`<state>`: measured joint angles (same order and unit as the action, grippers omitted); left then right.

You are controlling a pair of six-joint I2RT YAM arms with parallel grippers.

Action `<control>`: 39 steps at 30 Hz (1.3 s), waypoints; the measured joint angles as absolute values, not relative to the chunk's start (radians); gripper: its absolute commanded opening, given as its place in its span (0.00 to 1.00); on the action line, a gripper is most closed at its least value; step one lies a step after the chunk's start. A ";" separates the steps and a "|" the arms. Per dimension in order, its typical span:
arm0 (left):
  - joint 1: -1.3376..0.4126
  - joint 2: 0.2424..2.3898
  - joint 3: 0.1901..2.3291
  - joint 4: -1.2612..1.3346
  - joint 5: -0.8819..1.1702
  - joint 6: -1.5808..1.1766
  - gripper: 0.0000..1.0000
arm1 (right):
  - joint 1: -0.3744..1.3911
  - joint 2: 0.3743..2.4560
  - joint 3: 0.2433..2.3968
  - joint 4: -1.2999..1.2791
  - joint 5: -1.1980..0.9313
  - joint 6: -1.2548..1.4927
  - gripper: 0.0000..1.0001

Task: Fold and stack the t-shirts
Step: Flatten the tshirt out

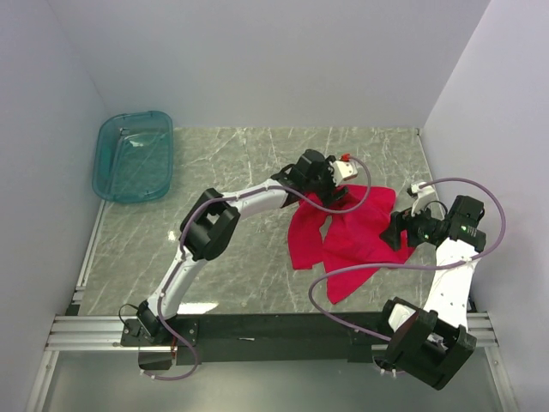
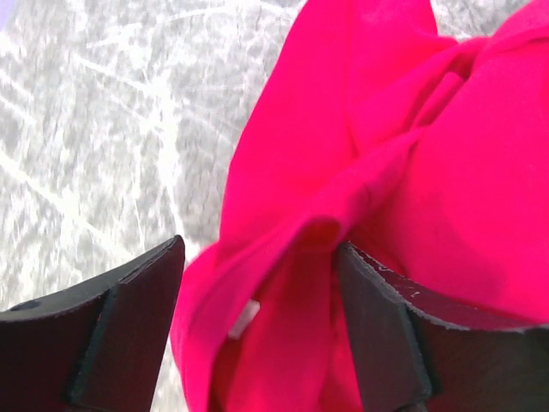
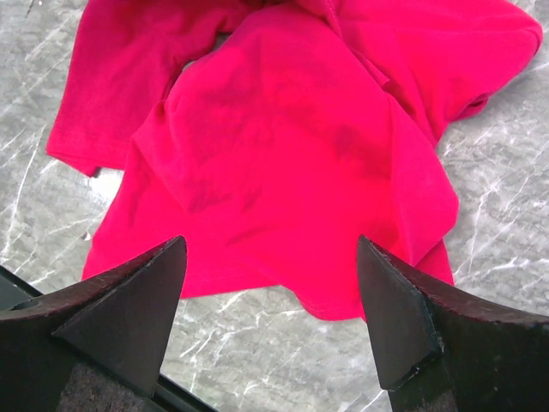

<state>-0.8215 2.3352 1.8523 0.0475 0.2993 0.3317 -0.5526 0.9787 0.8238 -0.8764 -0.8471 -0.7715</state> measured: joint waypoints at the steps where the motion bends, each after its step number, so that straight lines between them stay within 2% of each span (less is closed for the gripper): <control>1: -0.823 2.350 1.875 0.038 0.300 0.339 0.76 | -0.553 0.980 0.824 -0.876 -0.847 -0.772 0.86; 2: -0.826 2.361 1.890 0.035 0.300 0.346 0.72 | -0.553 0.982 0.824 -0.876 -0.846 -0.772 0.86; 3: -0.828 2.371 1.905 0.033 0.301 0.351 0.63 | -0.553 0.985 0.824 -0.875 -0.844 -0.771 0.86; 4: -0.832 2.381 1.916 0.031 0.302 0.353 0.41 | -0.553 0.991 0.824 -0.873 -0.838 -0.766 0.86; 6: -0.841 2.399 1.937 0.026 0.305 0.362 0.20 | -0.553 1.006 0.824 -0.857 -0.814 -0.748 0.84; 7: -0.846 2.407 1.948 0.021 0.307 0.366 0.00 | -0.553 1.018 0.824 -0.843 -0.793 -0.730 0.84; 14: -0.867 2.418 1.966 0.029 0.270 0.360 0.00 | -0.553 1.124 0.823 -0.734 -0.648 -0.647 0.83; 22: -0.773 2.236 1.731 0.061 0.289 0.229 0.00 | -0.518 1.381 0.840 -0.632 -0.504 -0.666 0.80; 32: -0.724 2.121 1.666 0.066 0.315 0.196 0.01 | -0.247 1.477 0.955 -0.590 -0.430 -0.632 0.76; 35: -0.725 2.116 1.641 0.066 0.327 0.181 0.00 | -0.164 1.518 0.990 -0.567 -0.387 -0.605 0.71; 36: -0.723 2.115 1.632 0.065 0.330 0.175 0.00 | -0.140 1.536 1.000 -0.559 -0.362 -0.594 0.65; 39: -0.712 2.103 1.605 0.062 0.344 0.156 0.00 | -0.098 1.604 1.032 -0.552 -0.290 -0.557 0.57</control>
